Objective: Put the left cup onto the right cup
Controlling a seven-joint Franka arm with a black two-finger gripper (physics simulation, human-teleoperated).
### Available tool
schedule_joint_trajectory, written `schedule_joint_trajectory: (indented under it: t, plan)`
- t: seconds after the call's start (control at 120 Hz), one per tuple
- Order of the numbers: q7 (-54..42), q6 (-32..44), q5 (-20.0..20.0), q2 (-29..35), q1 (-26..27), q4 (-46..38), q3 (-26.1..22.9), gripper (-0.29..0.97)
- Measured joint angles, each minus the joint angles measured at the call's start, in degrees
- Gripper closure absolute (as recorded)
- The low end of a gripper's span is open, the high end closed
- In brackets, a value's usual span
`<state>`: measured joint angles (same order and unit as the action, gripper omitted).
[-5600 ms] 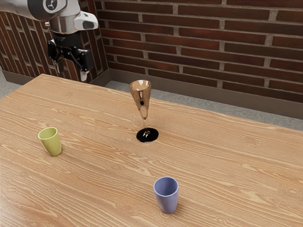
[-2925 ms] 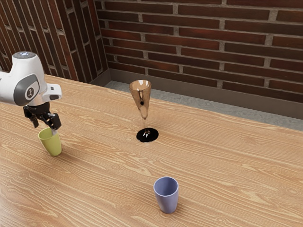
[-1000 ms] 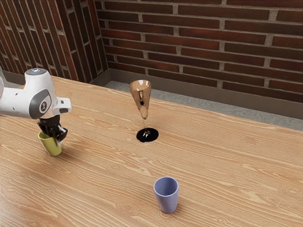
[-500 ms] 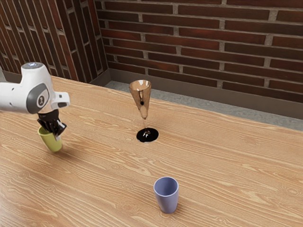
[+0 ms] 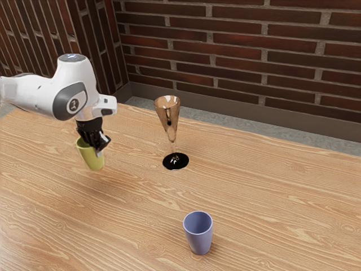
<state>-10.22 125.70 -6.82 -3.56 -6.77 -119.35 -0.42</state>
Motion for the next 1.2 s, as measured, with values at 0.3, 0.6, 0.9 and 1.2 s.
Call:
schedule_joint_trajectory:
  t: [0.3, 0.6, 0.9, 1.2]
  plan:
    - [9.1, -8.0, 0.3, -0.3, -0.2, 7.2, -15.4, 0.77]
    - [19.6, -10.9, 1.3, -0.8, 0.2, 9.2, -26.6, 0.76]
    - [31.2, -12.0, 0.5, -2.0, 0.5, 10.5, -34.3, 0.76]
    - [42.9, -12.8, -1.4, -2.5, 0.3, 10.8, -41.4, 0.76]
